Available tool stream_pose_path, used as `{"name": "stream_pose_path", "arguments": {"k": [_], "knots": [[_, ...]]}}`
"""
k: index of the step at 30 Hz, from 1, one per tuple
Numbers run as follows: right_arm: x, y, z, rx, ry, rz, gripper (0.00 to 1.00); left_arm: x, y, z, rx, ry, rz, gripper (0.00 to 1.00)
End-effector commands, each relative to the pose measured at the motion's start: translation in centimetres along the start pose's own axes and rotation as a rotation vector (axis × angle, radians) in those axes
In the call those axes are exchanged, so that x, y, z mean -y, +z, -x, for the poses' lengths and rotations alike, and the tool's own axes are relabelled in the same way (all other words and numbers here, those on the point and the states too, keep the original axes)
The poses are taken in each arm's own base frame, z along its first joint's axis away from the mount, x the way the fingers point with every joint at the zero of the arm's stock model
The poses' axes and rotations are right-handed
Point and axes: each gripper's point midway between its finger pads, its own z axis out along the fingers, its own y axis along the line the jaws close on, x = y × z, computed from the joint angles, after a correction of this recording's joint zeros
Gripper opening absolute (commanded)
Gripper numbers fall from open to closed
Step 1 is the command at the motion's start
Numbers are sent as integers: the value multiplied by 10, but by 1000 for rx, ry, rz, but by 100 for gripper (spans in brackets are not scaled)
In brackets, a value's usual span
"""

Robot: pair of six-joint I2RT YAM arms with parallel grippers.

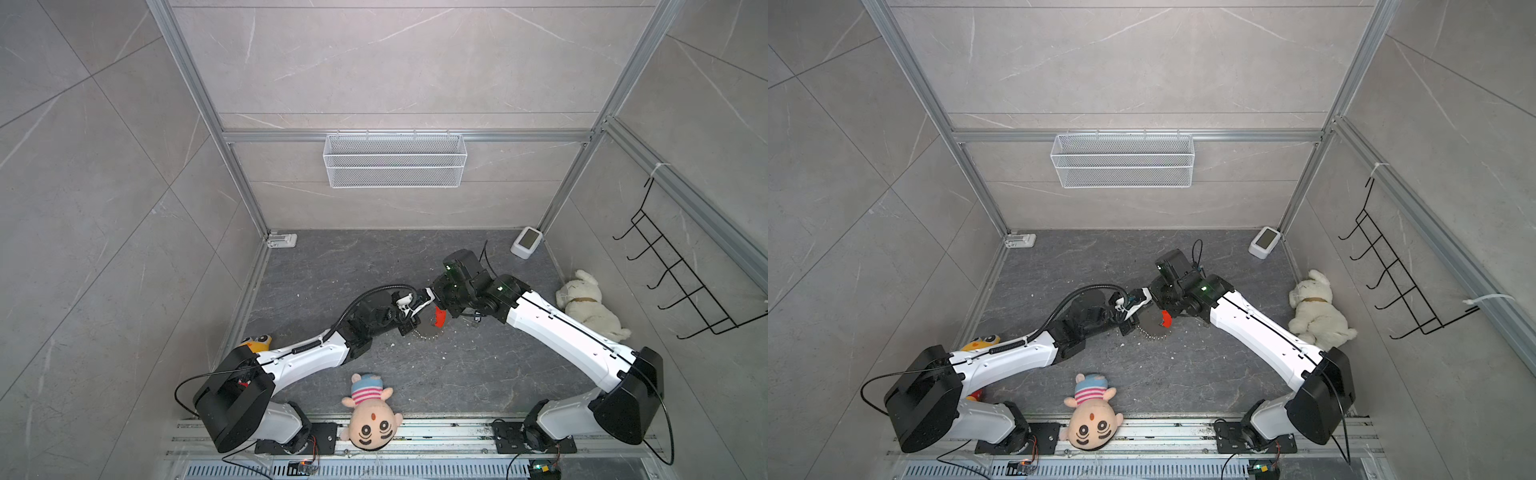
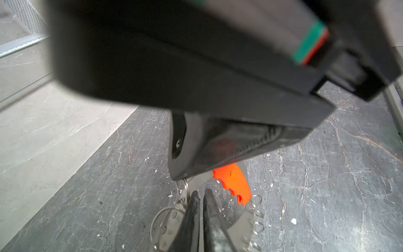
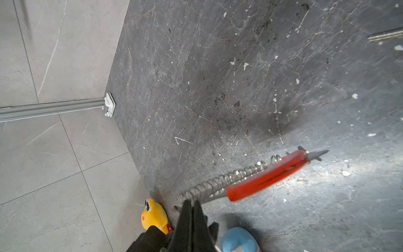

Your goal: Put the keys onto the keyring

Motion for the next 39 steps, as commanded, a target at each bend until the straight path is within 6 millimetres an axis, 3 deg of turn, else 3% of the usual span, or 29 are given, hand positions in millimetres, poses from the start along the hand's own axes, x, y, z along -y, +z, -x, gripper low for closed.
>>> {"name": "stream_pose_path", "arguments": {"k": [1, 8, 12, 16, 23, 39], "knots": [[-8, -9, 1, 0, 13, 44, 0, -14, -1, 25, 70, 44, 46, 11], [-10, -7, -4, -28, 13, 56, 0, -14, 3, 21, 56, 58, 47, 12], [-7, -9, 1, 0, 15, 49, 0, -16, -5, 22, 81, 69, 76, 24], [-5, -8, 5, 6, 23, 49, 0, -16, -15, 14, 70, 92, 106, 29], [-7, -4, 2, -11, 22, 52, 0, -20, -24, 14, 74, 99, 136, 29], [-10, -4, -3, -40, 14, 68, 0, -21, -6, 25, 88, 87, 98, 21]]}}
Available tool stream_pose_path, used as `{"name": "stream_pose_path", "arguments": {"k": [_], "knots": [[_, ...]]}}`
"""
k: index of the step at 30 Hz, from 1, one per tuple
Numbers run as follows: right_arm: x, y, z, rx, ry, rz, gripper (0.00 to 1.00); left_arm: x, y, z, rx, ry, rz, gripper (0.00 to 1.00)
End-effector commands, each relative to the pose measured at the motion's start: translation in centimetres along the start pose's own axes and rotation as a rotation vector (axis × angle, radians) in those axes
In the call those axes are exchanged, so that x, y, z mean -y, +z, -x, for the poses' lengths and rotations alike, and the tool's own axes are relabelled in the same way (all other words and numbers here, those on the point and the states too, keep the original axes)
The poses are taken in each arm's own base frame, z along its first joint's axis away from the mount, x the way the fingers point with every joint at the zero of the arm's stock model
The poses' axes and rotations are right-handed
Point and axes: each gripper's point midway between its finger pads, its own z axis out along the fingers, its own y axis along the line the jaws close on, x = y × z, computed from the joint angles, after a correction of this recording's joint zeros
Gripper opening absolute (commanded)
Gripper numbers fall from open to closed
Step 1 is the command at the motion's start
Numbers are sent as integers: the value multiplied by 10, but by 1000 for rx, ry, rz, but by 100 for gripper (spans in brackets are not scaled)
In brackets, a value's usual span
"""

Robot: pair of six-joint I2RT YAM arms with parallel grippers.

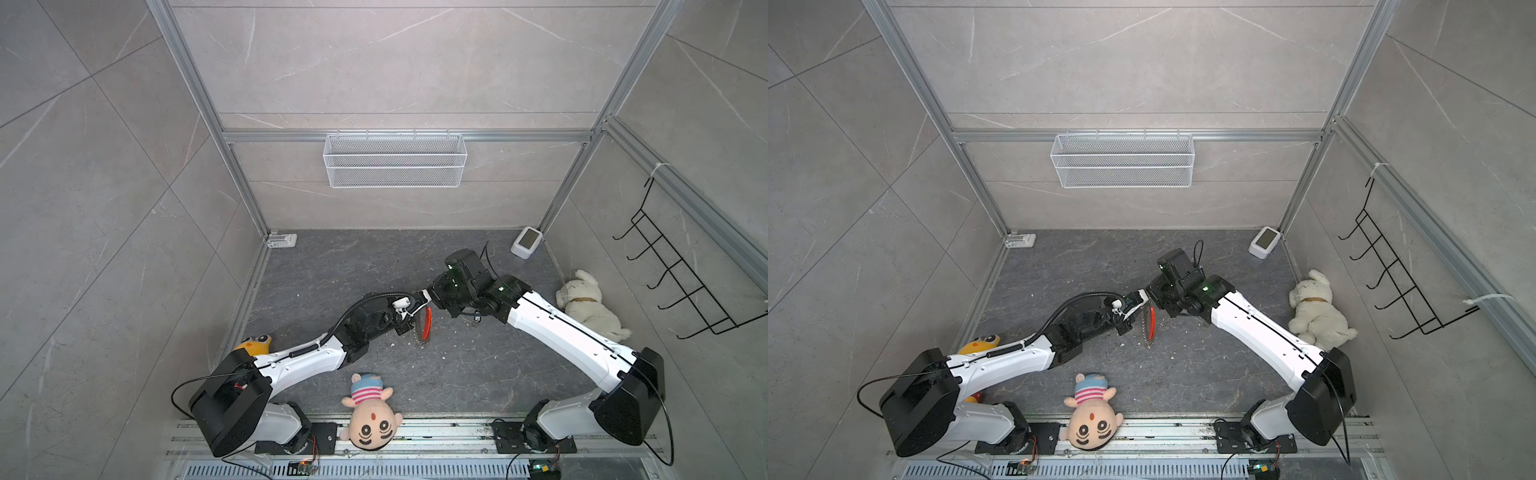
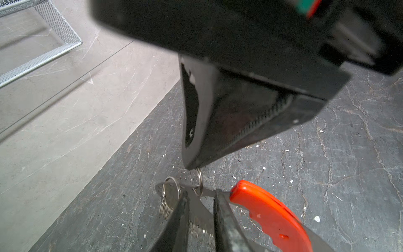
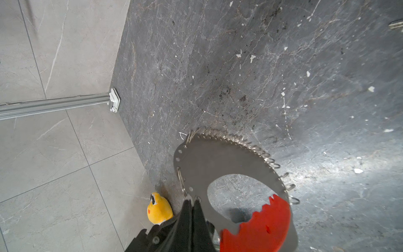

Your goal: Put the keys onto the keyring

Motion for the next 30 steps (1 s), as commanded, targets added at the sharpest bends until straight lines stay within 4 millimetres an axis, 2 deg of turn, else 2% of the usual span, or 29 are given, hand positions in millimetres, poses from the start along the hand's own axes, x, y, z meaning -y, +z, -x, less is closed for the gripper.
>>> {"name": "stream_pose_path", "arguments": {"k": [1, 5, 10, 14, 20, 22, 26, 30], "knots": [[-7, -4, 0, -5, -1, 43, 0, -13, 2, 30, 86, 20, 22, 20], [-8, -3, -2, -14, 0, 45, 0, -12, 4, 28, 80, 18, 16, 12], [-8, -3, -3, -22, 2, 51, 0, -12, 7, 28, 76, 16, 14, 10], [-8, -2, -5, -33, 10, 55, 0, -14, 9, 29, 77, 14, 18, 11], [-7, -1, -8, -46, 21, 60, 0, -17, 12, 29, 74, 1, 34, 20], [-7, -2, -7, -43, 24, 62, 0, -18, 13, 28, 72, 0, 35, 19], [-8, -3, -6, -38, 26, 68, 0, -15, 12, 25, 66, 3, 27, 1], [-11, -6, -6, -36, 29, 78, 0, -14, 10, 22, 55, 15, 24, 0]]}}
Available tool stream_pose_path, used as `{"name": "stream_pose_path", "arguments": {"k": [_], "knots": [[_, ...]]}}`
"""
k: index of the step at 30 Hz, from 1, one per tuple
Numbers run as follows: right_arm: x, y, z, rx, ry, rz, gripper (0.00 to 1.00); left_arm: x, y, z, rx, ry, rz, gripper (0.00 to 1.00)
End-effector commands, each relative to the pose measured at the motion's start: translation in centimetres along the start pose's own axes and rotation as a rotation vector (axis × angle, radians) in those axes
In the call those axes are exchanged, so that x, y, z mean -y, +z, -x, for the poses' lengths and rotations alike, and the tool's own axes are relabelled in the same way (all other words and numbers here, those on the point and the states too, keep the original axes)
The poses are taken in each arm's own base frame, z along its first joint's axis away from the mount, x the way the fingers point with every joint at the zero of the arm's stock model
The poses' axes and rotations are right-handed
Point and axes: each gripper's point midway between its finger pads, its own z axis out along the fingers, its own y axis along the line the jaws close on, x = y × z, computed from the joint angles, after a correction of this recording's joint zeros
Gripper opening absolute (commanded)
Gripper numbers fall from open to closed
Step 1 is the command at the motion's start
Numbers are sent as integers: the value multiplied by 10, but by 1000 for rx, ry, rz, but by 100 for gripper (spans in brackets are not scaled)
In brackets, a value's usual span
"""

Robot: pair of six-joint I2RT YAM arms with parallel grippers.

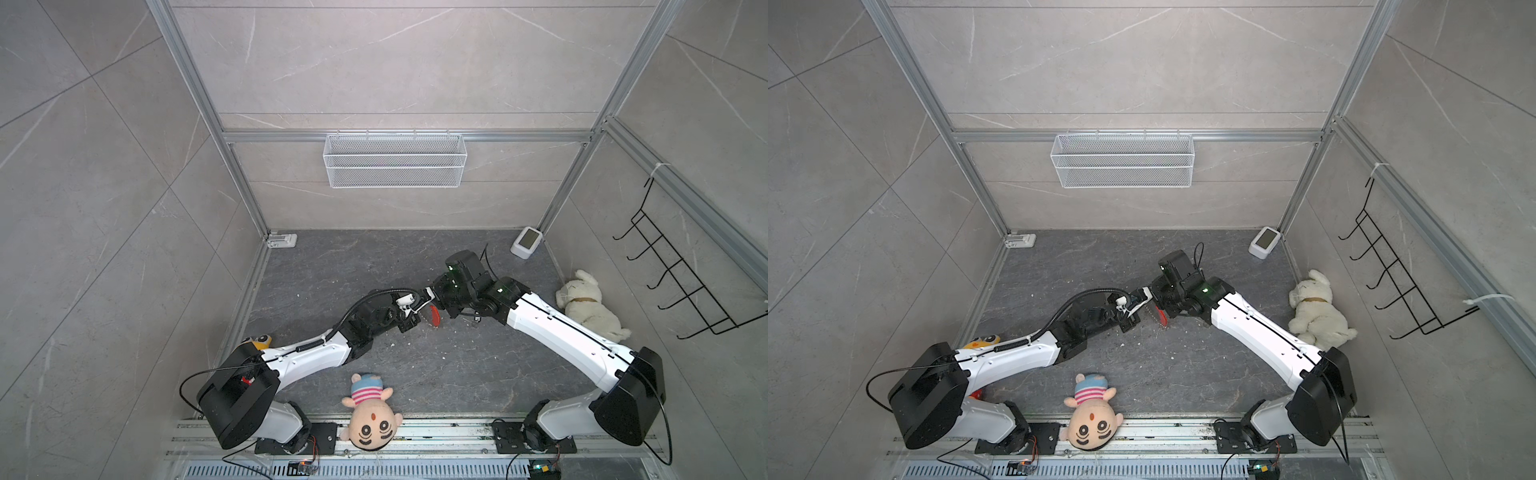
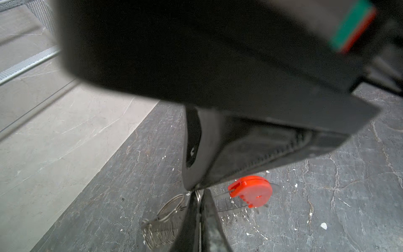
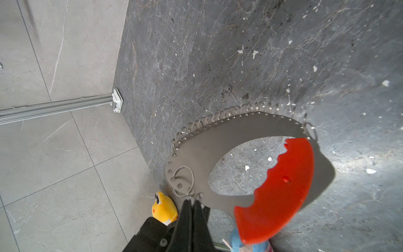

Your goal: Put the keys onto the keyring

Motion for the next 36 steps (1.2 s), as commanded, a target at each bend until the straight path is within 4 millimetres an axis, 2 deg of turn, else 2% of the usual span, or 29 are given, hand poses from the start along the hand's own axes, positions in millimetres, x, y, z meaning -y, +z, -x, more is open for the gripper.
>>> {"name": "stream_pose_path", "arguments": {"k": [1, 4, 6, 7, 9, 11, 13, 15, 19, 24, 28, 36], "knots": [[-13, -11, -6, -20, -5, 59, 0, -11, -2, 21, 59, 23, 25, 0], [-16, -13, -1, -4, -33, 63, 0, -14, -8, 19, 51, 24, 28, 0], [-21, -19, 14, 13, -106, 75, 0, -18, -18, 18, 49, -5, -7, 0], [-25, -25, 23, 23, -149, 82, 4, -19, -24, 20, 56, -29, -43, 0], [-38, -38, 39, 46, -320, 121, 19, -22, -37, 25, 80, -74, -107, 0], [-50, -53, 46, 74, -566, 164, 48, -22, -53, 32, 115, -105, -178, 0], [-55, -59, 45, 109, -799, 196, 62, -23, -67, 40, 143, -140, -244, 0], [-56, -57, 39, 115, -955, 242, 62, -23, -79, 48, 179, -182, -318, 0], [-62, -50, 15, 70, -1131, 410, 50, -26, -91, 61, 220, -231, -426, 0], [-67, -41, -3, 2, -1184, 535, 40, -32, -86, 66, 229, -246, -449, 0], [-71, -48, -19, -20, -1207, 655, 38, -37, -84, 78, 294, -269, -459, 0], [-72, -60, -29, -1, -1215, 746, 20, -50, -77, 92, 385, -339, -468, 0]]}}
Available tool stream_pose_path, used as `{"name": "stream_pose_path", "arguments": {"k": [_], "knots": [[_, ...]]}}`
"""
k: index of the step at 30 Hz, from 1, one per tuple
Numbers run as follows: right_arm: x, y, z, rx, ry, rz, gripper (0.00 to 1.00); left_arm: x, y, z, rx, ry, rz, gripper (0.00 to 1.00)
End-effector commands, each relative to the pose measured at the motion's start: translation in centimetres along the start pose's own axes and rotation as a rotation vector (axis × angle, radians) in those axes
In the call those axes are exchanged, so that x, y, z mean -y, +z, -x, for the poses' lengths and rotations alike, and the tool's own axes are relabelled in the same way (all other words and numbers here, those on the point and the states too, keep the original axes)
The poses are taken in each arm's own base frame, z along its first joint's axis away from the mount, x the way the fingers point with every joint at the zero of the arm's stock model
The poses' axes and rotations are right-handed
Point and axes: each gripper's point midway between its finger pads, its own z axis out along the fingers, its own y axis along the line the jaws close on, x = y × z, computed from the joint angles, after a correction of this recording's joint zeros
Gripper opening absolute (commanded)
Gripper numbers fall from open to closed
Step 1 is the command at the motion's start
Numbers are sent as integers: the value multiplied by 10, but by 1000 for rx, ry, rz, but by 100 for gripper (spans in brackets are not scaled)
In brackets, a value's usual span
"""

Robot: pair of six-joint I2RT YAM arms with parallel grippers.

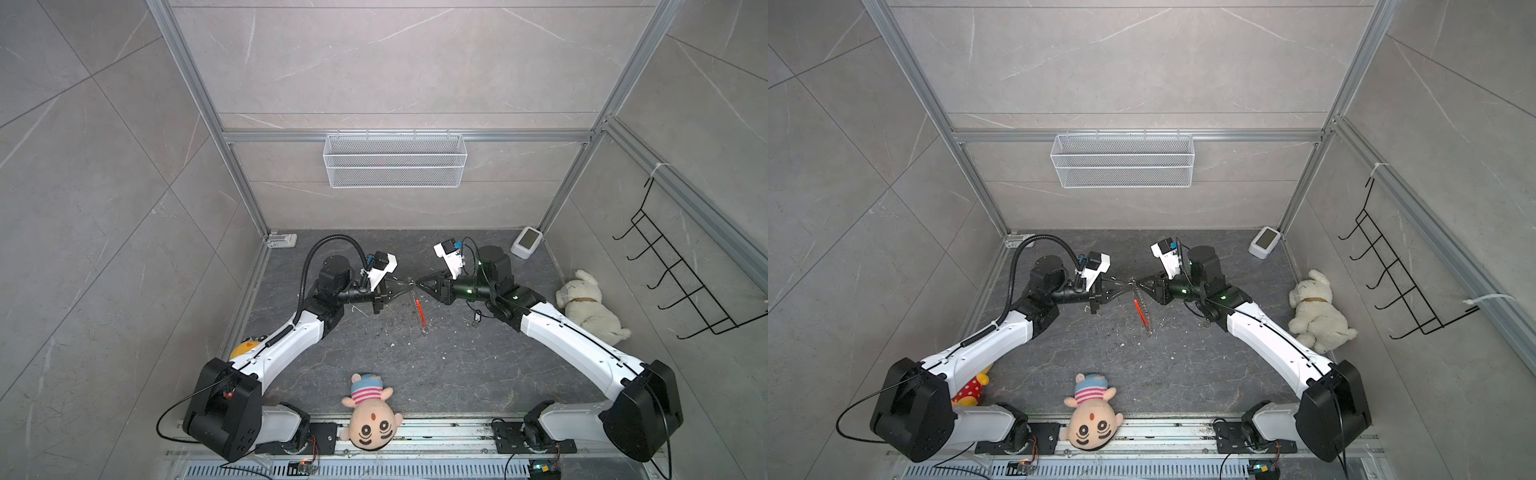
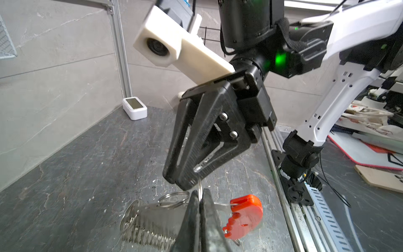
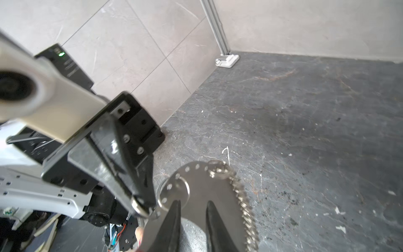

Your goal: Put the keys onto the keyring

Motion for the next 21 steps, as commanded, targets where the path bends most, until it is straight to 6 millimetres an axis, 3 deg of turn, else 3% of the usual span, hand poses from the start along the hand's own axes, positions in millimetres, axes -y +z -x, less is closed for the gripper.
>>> {"name": "stream_pose_path", "arguments": {"k": [1, 10, 21], "knots": [[-22, -11, 16, 82, -73, 61, 18, 4, -2, 34, 109, 45, -45, 0], [-39, -19, 31, 160, -72, 135, 16, -7, 2, 42, 175, 1, -41, 0], [-35, -12, 39, 166, -73, 130, 23, -7, 2, 48, 225, -30, -73, 0]]}}
